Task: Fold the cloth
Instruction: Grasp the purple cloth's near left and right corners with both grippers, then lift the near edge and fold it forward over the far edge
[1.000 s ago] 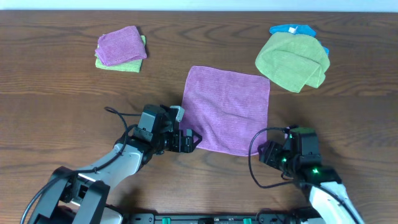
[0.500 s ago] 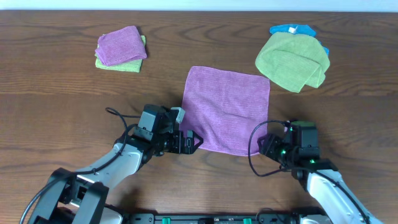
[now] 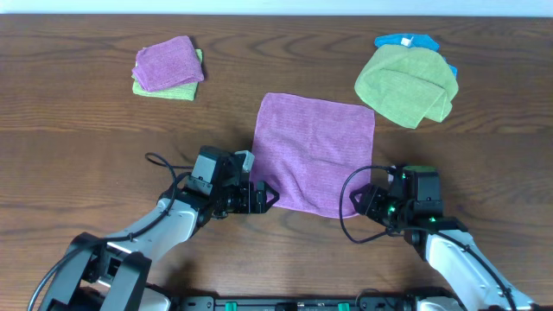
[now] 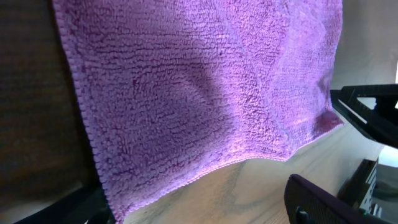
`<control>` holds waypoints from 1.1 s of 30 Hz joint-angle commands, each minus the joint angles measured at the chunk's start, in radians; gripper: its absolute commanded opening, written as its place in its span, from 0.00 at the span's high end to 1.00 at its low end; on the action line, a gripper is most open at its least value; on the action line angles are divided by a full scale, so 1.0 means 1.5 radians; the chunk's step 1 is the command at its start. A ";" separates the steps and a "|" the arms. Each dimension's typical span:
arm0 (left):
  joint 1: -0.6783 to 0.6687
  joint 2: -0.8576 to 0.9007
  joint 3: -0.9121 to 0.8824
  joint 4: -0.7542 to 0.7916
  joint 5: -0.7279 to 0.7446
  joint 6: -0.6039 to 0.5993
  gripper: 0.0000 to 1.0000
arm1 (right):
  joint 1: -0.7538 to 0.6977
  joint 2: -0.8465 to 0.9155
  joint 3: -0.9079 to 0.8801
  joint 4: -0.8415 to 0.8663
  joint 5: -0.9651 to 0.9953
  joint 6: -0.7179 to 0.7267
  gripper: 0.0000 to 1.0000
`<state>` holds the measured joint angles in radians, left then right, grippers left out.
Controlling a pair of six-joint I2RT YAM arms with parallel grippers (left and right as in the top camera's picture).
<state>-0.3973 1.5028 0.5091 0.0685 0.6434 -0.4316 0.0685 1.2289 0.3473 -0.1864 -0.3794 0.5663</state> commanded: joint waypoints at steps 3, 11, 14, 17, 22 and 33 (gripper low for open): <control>-0.002 0.027 -0.031 -0.004 -0.026 -0.041 0.21 | -0.002 0.018 -0.019 -0.015 -0.009 0.003 0.50; -0.001 0.027 -0.031 0.003 -0.027 -0.047 0.64 | -0.002 0.018 -0.019 0.009 -0.009 0.003 0.90; -0.001 0.027 -0.031 0.011 -0.027 -0.047 0.94 | -0.002 0.018 -0.019 0.010 -0.009 0.003 0.98; -0.001 0.027 -0.029 0.012 -0.027 -0.047 0.94 | -0.002 0.017 -0.018 0.013 -0.009 0.003 0.98; -0.001 0.026 -0.013 0.012 -0.026 -0.046 0.94 | -0.002 0.017 -0.012 0.028 -0.025 0.003 0.98; 0.001 0.026 0.079 -0.021 0.008 -0.016 0.94 | -0.002 0.016 0.093 -0.094 -0.007 -0.032 0.98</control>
<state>-0.3973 1.5360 0.5808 0.0544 0.6376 -0.4911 0.0685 1.2514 0.4362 -0.3042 -0.4084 0.5545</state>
